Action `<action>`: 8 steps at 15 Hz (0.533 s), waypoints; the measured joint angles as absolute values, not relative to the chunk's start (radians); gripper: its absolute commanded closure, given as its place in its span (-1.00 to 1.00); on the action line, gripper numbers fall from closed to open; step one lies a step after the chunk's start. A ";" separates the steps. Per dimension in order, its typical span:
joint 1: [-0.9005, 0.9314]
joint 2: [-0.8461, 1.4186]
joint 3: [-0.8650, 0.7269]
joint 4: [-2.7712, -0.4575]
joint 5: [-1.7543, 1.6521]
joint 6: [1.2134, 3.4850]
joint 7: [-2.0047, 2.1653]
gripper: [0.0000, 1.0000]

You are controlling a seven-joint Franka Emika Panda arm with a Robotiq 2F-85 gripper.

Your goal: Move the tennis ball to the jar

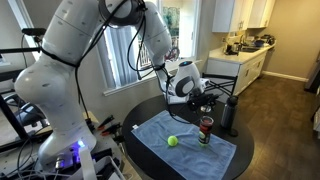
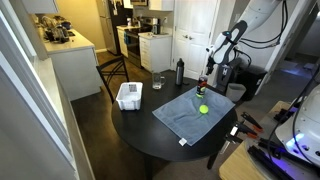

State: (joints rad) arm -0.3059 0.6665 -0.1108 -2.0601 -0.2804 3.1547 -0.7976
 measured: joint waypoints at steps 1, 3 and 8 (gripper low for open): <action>-0.305 0.668 -0.111 -2.057 -0.281 3.155 -0.796 -1.00; -0.314 0.671 -0.093 -2.056 -0.281 3.144 -0.796 -1.00; -0.329 0.671 -0.066 -2.056 -0.281 3.136 -0.796 -1.00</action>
